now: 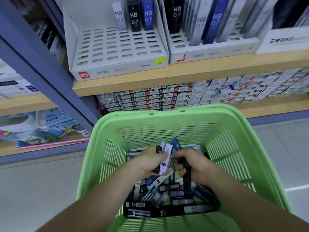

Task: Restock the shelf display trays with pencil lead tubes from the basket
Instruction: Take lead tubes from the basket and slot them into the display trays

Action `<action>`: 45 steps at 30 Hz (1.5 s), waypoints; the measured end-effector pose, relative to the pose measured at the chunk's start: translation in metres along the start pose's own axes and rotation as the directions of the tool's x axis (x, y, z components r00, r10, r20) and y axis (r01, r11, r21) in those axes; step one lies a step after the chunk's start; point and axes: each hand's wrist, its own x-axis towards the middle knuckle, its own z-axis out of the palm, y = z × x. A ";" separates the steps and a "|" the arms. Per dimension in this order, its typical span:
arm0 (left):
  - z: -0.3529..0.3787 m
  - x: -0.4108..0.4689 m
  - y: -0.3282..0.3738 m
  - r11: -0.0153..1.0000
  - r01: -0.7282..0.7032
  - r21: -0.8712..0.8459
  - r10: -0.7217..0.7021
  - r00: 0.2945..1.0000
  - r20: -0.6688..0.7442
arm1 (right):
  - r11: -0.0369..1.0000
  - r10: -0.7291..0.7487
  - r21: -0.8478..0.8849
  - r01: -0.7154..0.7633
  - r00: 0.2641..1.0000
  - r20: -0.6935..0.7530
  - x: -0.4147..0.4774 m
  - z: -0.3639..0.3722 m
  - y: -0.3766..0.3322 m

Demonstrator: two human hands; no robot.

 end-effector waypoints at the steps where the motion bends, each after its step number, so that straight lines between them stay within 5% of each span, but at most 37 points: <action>1: 0.009 -0.003 -0.003 0.998 -0.045 -0.040 0.044 0.999 -0.030 | 0.998 -0.033 0.049 0.032 0.999 0.017 -0.006 0.005 0.002; 5: 0.030 -0.011 -0.011 0.976 -0.165 -0.141 0.143 0.978 -0.150 | 0.980 -0.190 0.044 0.192 0.980 -0.055 -0.025 0.021 0.002; 8: 0.032 -0.015 -0.008 0.974 -0.193 -0.119 0.172 0.972 -0.161 | 0.986 -0.128 0.098 0.132 0.991 -0.045 -0.030 0.025 0.001; 11: 0.027 -0.024 0.001 0.940 -0.316 0.131 0.334 0.930 -0.150 | 0.988 -0.086 0.124 0.088 0.996 -0.016 -0.035 0.024 0.002; 18: 0.014 -0.040 0.003 0.669 -0.504 0.546 0.670 0.726 -0.151 | 0.978 -0.164 0.139 0.158 0.986 0.027 -0.057 0.020 -0.008; 24: 0.009 -0.062 0.008 0.808 -0.555 0.197 0.564 0.826 0.015 | 0.967 -0.223 0.144 0.213 0.973 0.059 -0.066 0.028 -0.010; 31: -0.002 -0.089 0.018 0.826 -0.486 0.286 0.496 0.867 0.042 | 0.939 -0.329 0.116 0.322 0.943 0.047 -0.076 0.044 -0.020; 34: -0.008 -0.102 0.017 0.839 -0.532 0.117 0.536 0.844 0.000 | 0.901 -0.426 0.093 0.424 0.905 0.003 -0.086 0.056 -0.026; 37: -0.015 -0.112 0.007 0.892 -0.450 -0.037 0.450 0.893 -0.008 | 0.840 -0.512 0.161 0.518 0.855 -0.081 -0.099 0.065 -0.039; 40: -0.003 -0.124 0.001 0.904 -0.425 -0.043 0.427 0.900 0.086 | 0.812 -0.522 0.240 0.531 0.846 -0.105 -0.110 0.069 -0.052; 45: 0.004 -0.125 -0.005 0.875 -0.482 -0.041 0.483 0.875 0.010 | 0.791 -0.526 0.337 0.511 0.849 -0.054 -0.115 0.067 -0.062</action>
